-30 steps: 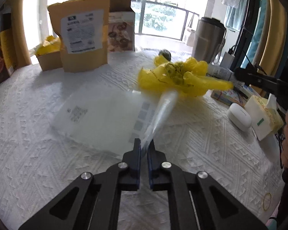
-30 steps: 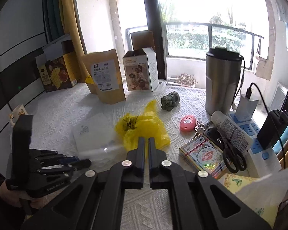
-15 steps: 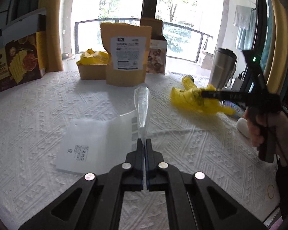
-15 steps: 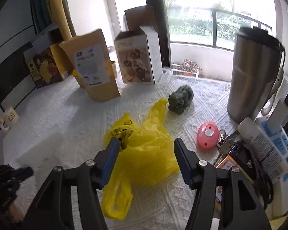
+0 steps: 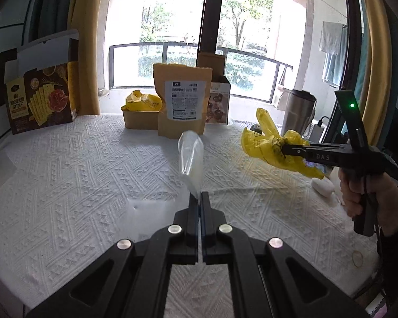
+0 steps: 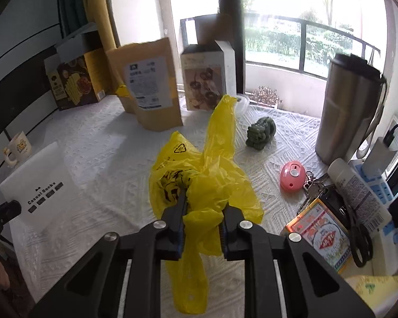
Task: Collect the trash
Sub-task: 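Grasp the yellow plastic bag with the right gripper while the left gripper holds the clear bag, then carry both bags over the yellow basket and open the left gripper to drop the clear bag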
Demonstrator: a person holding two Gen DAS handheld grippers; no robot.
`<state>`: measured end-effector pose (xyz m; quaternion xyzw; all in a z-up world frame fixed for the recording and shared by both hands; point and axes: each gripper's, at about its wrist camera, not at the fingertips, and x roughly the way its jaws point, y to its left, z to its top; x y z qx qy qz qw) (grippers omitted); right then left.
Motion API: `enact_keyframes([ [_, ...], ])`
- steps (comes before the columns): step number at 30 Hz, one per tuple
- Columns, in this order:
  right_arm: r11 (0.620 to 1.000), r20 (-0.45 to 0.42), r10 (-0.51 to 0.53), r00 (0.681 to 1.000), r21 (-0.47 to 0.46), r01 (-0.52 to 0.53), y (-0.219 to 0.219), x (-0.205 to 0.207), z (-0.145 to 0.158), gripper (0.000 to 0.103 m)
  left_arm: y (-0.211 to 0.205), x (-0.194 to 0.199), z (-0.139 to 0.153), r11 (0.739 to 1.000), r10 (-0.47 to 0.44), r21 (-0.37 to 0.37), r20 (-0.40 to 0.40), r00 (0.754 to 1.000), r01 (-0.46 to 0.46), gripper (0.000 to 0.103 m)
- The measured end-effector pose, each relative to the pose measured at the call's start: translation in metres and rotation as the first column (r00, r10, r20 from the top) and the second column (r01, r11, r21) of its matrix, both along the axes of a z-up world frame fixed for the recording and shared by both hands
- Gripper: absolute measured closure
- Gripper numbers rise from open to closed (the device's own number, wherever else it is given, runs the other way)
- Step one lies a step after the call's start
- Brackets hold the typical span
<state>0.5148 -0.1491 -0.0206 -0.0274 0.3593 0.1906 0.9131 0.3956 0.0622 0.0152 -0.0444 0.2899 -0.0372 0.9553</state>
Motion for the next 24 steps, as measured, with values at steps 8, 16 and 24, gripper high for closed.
enact_keyframes([
  [8,0.999,0.074,0.034,0.997,-0.03,-0.032,0.011,-0.066,0.038,0.085,-0.005,-0.044,0.024,0.999,-0.027,-0.015,0.062,0.998,0.028,0.103],
  [16,0.997,0.13,0.061,0.99,-0.06,-0.054,0.016,-0.127,0.059,0.085,-0.005,-0.078,0.028,0.999,-0.039,-0.02,0.076,0.996,0.041,0.103],
  [24,0.994,0.174,0.094,0.98,-0.071,-0.082,0.018,-0.175,0.073,0.085,-0.008,-0.116,0.04,0.999,-0.049,0.006,0.11,0.993,0.049,0.103],
])
